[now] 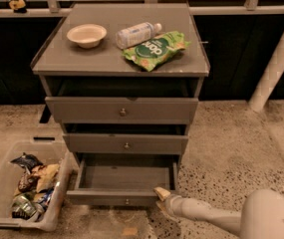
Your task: Open bottom drawer
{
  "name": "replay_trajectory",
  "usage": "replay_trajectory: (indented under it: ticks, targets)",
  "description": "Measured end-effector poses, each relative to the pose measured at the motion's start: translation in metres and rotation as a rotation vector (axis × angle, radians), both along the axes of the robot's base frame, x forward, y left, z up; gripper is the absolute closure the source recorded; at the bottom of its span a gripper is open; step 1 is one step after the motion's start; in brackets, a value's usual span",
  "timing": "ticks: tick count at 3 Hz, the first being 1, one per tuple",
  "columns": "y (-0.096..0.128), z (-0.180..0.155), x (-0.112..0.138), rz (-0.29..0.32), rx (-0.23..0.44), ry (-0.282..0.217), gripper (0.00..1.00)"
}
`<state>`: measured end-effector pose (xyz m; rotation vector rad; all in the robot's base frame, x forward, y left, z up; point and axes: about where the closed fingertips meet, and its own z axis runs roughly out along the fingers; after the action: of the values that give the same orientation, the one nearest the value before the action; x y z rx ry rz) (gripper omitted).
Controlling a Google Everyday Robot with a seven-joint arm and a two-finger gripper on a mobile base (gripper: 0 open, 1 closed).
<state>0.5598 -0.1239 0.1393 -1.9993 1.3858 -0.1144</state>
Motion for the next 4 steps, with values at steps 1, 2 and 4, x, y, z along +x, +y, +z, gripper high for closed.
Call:
replay_trajectory:
  ticks: [1, 2, 4]
  targets:
    - [0.000, 0.003, 0.000, 0.000, 0.000, 0.000, 1.00]
    - [0.000, -0.001, -0.007, 0.004, 0.011, -0.002, 1.00]
    - [0.000, -0.004, -0.018, 0.010, 0.028, -0.005, 1.00]
